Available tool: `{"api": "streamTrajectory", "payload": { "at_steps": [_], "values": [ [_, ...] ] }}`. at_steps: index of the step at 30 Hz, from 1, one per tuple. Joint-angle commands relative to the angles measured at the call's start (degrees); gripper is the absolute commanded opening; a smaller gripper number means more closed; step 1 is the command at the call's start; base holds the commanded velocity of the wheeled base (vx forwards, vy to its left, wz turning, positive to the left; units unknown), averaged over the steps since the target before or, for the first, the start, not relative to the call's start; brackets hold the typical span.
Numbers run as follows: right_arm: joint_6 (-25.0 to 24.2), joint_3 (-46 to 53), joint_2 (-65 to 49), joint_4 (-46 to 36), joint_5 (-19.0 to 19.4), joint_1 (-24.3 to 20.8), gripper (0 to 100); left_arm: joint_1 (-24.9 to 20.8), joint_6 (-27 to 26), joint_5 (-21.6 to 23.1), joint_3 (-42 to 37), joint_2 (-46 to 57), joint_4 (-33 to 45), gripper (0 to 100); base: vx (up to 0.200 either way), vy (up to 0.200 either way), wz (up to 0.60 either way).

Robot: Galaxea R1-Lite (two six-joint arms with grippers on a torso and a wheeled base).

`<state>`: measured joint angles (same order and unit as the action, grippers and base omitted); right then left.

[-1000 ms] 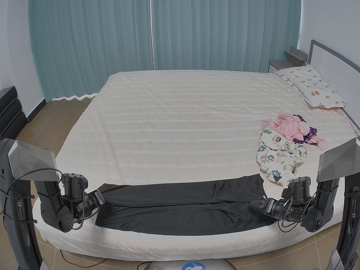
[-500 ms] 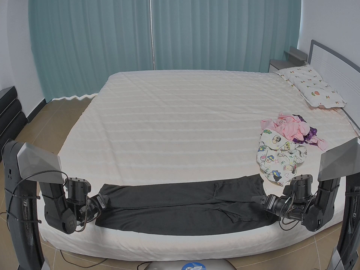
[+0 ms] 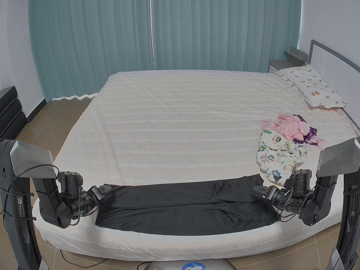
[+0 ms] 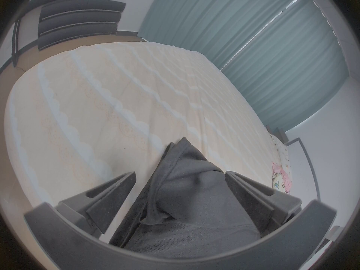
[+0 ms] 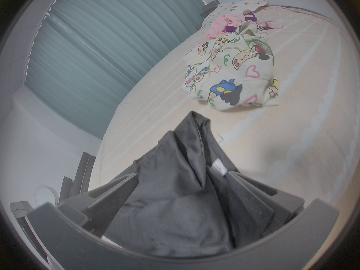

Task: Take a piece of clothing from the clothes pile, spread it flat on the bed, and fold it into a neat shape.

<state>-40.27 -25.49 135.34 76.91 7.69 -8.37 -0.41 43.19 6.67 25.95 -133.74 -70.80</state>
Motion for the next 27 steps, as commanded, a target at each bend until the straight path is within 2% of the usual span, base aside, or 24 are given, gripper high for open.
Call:
{"api": "streamTrajectory", "payload": {
  "at_steps": [1, 6, 12, 17, 26, 27],
  "values": [
    [-0.6, -7.29, 4.93, -0.18, -0.22, 0.82, 100, 1.38, 1.28, 1.86, 0.5, 0.85, 0.14, 100, 0.0, 0.0, 0.0],
    [-0.6, -7.91, 1.77, 0.08, -0.05, 0.11, 100, 1.38, 3.57, 2.12, 1.2, 0.76, 0.14, 100, 0.0, 0.0, 0.0],
    [-0.08, -15.73, 4.41, -2.12, 3.47, -2.08, 100, 1.29, 3.83, 2.03, 1.03, 0.68, -0.21, 100, 0.0, 0.0, 0.0],
    [2.03, -23.03, 8.27, -9.32, 3.56, -1.73, 100, 1.29, 3.83, 2.03, 0.76, 0.68, -0.39, 100, 0.0, 0.0, 0.0],
    [2.56, -25.4, 11.0, -11.52, 3.73, -2.0, 100, 1.21, 3.83, 1.95, 1.03, 0.59, -0.48, 100, 0.0, 0.0, 0.0],
    [2.56, -25.49, 11.0, -11.61, 3.73, -2.0, 0, 1.21, 3.83, 1.95, 0.94, 0.59, -0.48, 100, 0.0, 0.0, 0.0]
  ]
}}
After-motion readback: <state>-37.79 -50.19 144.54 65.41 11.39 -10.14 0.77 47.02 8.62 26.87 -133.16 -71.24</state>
